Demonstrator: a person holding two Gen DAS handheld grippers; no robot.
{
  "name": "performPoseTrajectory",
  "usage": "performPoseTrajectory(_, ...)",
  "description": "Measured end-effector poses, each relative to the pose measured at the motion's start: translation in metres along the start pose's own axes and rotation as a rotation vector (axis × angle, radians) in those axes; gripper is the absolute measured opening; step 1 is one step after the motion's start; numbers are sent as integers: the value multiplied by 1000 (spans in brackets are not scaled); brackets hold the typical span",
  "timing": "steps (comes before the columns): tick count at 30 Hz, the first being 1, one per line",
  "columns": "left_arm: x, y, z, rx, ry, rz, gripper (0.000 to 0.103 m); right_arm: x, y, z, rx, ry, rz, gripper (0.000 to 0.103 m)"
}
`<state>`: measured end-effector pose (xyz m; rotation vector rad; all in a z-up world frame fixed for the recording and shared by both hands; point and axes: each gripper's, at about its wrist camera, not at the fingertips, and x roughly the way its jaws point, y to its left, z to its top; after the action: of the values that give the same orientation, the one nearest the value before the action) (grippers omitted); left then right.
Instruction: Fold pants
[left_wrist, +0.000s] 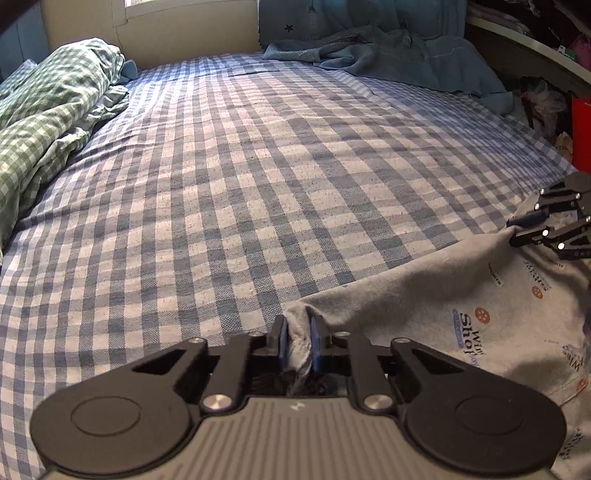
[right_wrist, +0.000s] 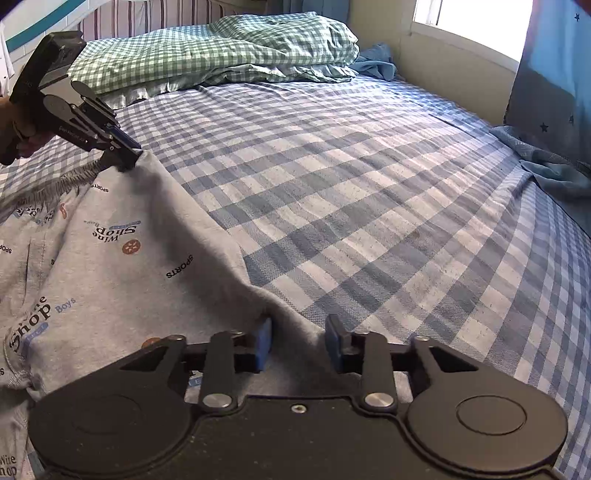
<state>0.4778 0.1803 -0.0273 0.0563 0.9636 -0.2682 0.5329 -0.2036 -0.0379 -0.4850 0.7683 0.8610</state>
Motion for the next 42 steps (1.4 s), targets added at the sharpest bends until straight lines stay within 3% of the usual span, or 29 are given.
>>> performPoseTrajectory(1, -2, 0, 0, -17, -5, -7, 10, 1, 3, 0, -10, 8, -3, 14)
performPoseTrajectory(4, -16, -9, 0, 2, -53, 3, 8, -5, 15, 2, -34, 3, -64, 6)
performPoseTrajectory(17, -97, -58, -22, 107, -233, 14, 6, -90, 67, -3, -72, -110, -260, 1)
performPoseTrajectory(24, -170, -111, -85, 256, -406, -16, 6, -178, 143, -50, -76, -247, -408, 1)
performPoseTrajectory(28, -189, -137, -140, 346, -441, -23, 6, -216, 211, -96, -76, -285, -485, 1)
performPoseTrajectory(32, -182, -157, -191, 412, -436, 21, 6, -215, 261, -141, -41, -251, -518, 1)
performPoseTrajectory(35, -173, -166, -213, 405, -427, 68, 6, -201, 278, -164, -5, -223, -534, 1)
performPoseTrajectory(42, -177, -175, -232, 521, -497, 162, 6, -193, 300, -165, 11, -276, -631, 1)
